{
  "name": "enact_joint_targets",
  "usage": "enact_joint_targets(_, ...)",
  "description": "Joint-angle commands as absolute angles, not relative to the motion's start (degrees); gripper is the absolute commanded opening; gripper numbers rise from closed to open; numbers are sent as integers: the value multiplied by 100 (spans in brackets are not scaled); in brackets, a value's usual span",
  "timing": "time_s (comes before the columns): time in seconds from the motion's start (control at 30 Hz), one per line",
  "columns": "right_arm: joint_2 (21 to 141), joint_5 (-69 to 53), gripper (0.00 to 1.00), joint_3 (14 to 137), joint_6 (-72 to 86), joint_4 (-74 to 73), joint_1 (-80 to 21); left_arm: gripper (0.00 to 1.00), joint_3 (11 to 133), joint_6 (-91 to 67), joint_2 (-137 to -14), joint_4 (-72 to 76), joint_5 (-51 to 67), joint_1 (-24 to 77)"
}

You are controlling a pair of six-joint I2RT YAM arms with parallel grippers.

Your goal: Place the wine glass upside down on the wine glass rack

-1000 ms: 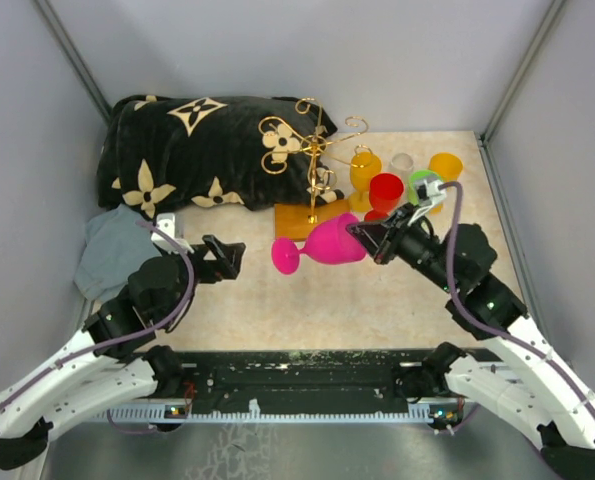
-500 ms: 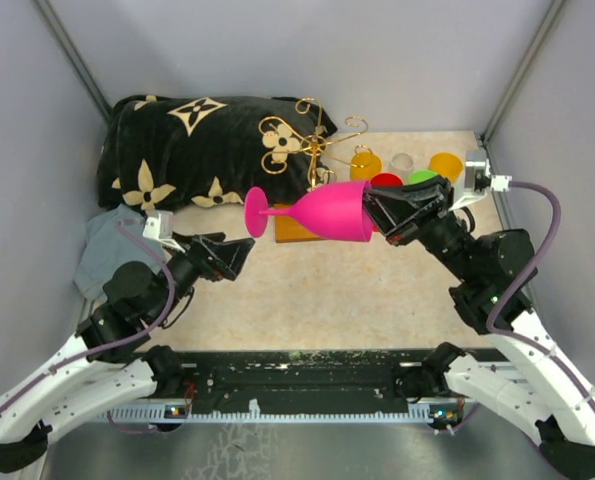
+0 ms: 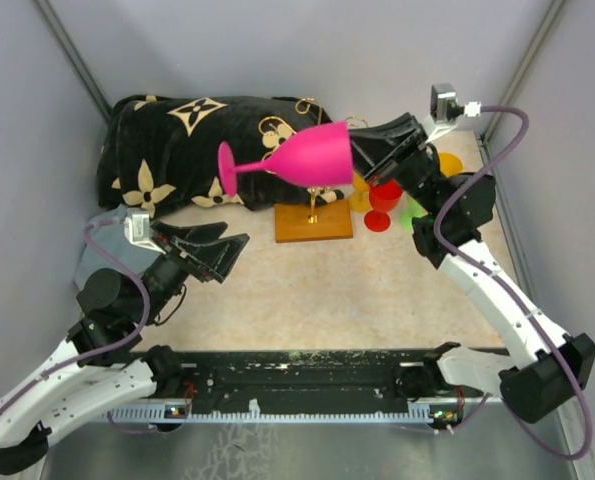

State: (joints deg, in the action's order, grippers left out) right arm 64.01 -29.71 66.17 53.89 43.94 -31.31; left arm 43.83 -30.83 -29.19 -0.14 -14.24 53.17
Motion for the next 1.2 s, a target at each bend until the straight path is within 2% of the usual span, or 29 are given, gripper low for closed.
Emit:
enact_joint_targets(0.0, 6771, -3411, 0, 6863, 7099, 6465, -2257, 100, 4531, -2871, -2853, 604, -1220, 5320)
enact_joint_targets(0.17, 7133, -3668, 0, 6910, 7399, 6776, -1936, 100, 4792, -2464, -3157, 714, -1142, 5320)
enact_joint_targets(0.6, 7062, -3922, 0, 6696, 7517, 6915, -1078, 100, 5737, -1442, -4517, 1150, -544, 5171)
enact_joint_targets(0.8, 7000, -3877, 0, 6644, 7543, 6948, -528, 100, 6017, -1688, -5079, 1065, 178, 4493)
enact_joint_targets(0.97, 6903, -3804, 0, 6479, 7546, 6953, -269, 100, 6121, -2264, -5431, 1326, 1404, 3297)
enact_joint_targets(1.17, 6906, -3823, 0, 6495, 7553, 6895, -229, 100, 6329, -2395, -5735, 1539, 2235, 2360)
